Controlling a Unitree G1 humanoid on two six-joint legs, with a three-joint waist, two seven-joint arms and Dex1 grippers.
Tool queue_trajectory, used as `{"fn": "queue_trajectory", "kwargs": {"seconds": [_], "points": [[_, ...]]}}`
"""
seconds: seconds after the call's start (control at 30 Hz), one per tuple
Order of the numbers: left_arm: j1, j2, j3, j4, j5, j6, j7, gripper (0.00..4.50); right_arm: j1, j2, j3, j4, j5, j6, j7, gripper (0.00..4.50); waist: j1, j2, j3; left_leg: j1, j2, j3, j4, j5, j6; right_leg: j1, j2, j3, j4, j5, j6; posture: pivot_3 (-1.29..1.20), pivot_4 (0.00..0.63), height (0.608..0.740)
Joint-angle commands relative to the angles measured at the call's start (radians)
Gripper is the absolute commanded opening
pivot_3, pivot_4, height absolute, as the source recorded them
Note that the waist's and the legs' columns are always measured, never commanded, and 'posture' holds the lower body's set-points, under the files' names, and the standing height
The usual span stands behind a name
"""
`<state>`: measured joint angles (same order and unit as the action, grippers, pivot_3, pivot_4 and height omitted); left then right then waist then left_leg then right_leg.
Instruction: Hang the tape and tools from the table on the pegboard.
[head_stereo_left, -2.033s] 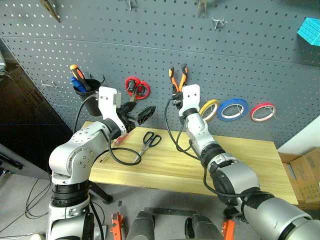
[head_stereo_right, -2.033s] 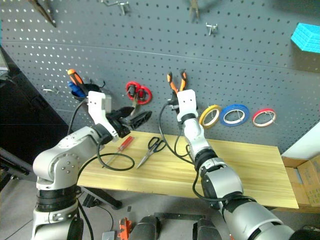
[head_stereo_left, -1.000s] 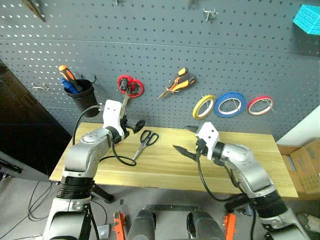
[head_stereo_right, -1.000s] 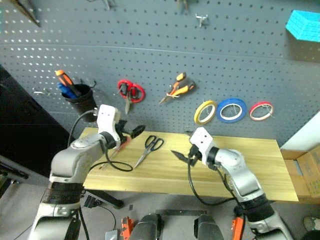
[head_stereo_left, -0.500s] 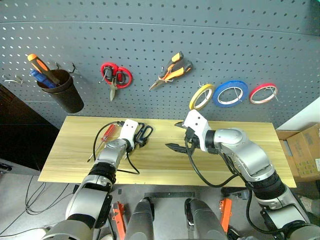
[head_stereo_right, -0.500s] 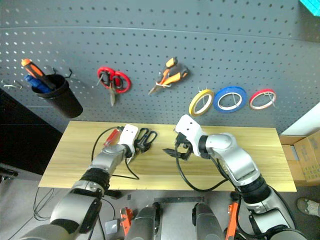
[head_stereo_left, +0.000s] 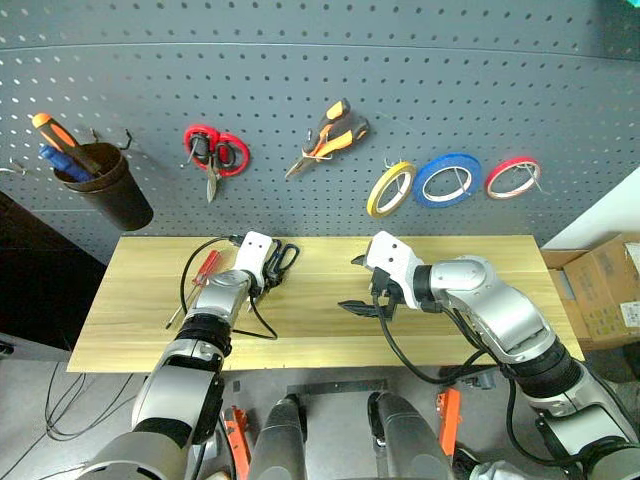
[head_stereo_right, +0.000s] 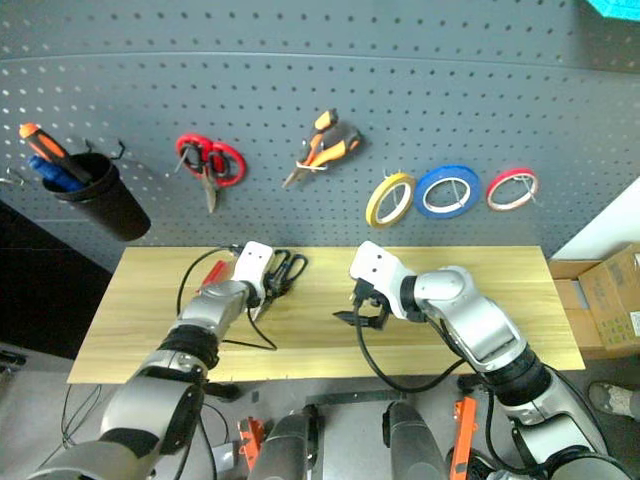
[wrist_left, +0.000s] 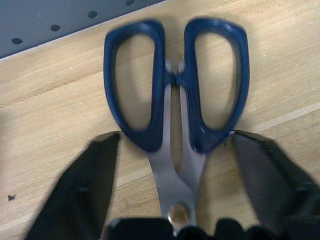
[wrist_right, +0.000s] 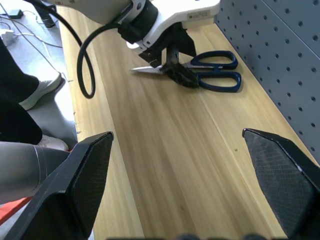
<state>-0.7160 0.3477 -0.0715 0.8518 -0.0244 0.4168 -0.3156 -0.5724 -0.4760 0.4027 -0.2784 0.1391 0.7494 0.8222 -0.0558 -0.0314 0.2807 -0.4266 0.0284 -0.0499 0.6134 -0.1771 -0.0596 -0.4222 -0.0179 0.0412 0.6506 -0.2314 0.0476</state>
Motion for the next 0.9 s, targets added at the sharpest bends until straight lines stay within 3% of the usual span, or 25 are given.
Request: {"fn": "queue_trajectory", "kwargs": {"seconds": [0.03,0.2,0.6,0.7,0.9], "points": [[0.093,0.017,0.006,-0.071,0.022,0.138,0.026,2.21,-0.024,-0.002,-0.013,-0.011,-0.002,-0.021,0.0,4.5,-0.007,0.0,0.0,0.0,0.0,0.0,0.0,0.0,0.0,0.0,0.0,0.0,0.0,0.0,0.0,-0.05,0.322,0.74],[0.15,0.025,0.022,-0.188,0.019,0.205,0.033,0.57,-0.033,0.0,-0.017,0.007,-0.004,-0.029,0.001,4.5,-0.01,0.0,0.0,0.003,0.001,0.0,-0.002,0.0,0.0,0.0,0.001,0.0,0.002,0.0,0.0,-0.04,0.314,0.74],[0.182,0.038,0.02,-0.314,0.023,0.237,0.009,0.55,-0.032,-0.005,-0.042,0.01,0.006,-0.042,-0.006,4.5,-0.009,0.0,0.0,0.002,0.001,0.001,-0.003,0.0,0.0,0.0,0.001,0.001,0.0,0.0,0.0,-0.02,0.265,0.74],[0.238,0.049,0.028,-0.462,0.007,0.251,-0.009,0.55,-0.007,0.001,-0.084,-0.023,0.03,-0.032,-0.022,4.5,-0.005,0.0,0.0,0.001,0.001,0.001,-0.003,0.0,-0.001,-0.001,0.001,0.001,-0.001,0.0,0.0,-0.01,0.244,0.74],[0.476,0.054,0.118,-0.942,-0.053,0.245,0.001,0.55,0.097,0.079,-0.236,-0.164,0.166,-0.011,-0.079,4.5,0.015,-0.003,-0.002,-0.005,0.001,-0.001,-0.004,-0.002,-0.004,-0.005,-0.001,-0.001,-0.002,0.003,-0.004,0.03,0.19,0.74]]}}
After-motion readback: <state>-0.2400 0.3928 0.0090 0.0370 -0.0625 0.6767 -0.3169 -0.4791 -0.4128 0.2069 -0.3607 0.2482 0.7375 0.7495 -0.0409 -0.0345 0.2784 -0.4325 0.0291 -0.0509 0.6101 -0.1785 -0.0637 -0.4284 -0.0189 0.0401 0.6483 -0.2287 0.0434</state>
